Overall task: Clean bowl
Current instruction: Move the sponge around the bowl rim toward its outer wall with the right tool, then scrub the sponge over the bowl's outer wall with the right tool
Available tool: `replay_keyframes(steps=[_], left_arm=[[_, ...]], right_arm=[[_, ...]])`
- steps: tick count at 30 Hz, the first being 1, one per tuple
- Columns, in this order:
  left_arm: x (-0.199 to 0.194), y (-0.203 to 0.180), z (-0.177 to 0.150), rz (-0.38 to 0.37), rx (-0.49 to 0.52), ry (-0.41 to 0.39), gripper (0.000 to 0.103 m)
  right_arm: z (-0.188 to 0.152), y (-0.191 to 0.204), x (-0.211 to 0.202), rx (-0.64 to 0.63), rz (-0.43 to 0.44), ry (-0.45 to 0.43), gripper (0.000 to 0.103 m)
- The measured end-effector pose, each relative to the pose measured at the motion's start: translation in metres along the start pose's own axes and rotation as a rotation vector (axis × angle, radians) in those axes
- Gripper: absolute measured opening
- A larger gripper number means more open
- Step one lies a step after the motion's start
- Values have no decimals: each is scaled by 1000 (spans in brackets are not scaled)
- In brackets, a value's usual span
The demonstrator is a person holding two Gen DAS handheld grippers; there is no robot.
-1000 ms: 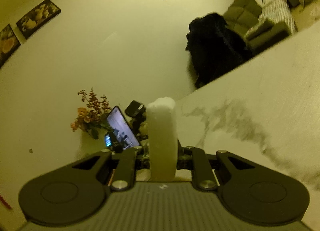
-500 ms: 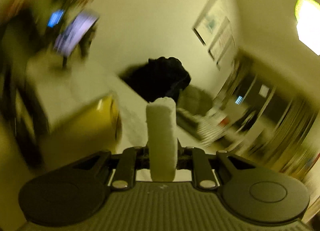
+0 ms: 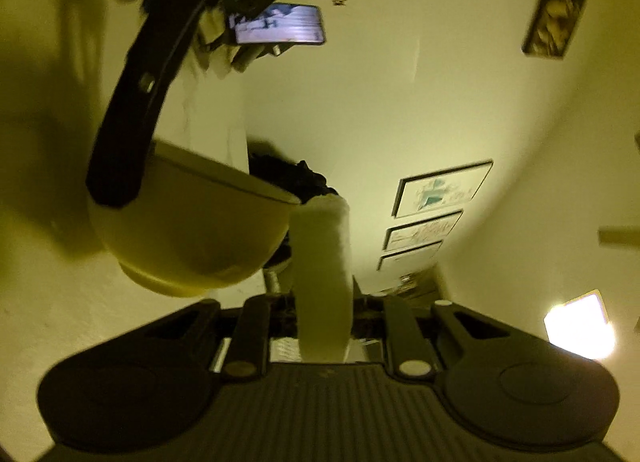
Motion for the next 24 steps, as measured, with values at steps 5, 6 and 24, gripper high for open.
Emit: replay_keyframes(steps=[5, 6, 24], left_arm=[[-2, 1, -2, -4, -6, -2, 45], [-3, 1, -3, -4, -6, -2, 45], [-9, 4, -4, -15, -20, -6, 45]], right_arm=[[-8, 13, 8, -38, 27, 7, 19], [-11, 15, 9, -44, 38, 12, 19], [-9, 2, 20, -125, 69, -24, 20]])
Point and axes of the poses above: each gripper's, at about its wrist camera, not at the fingertips, and x roughly the way its jaws point, y to its left, z to its top, the point moved 8 cm from there along x, roughly the way its jaws point, and after that the axes turned 3 degrees about -y, right-handed, at the moved point
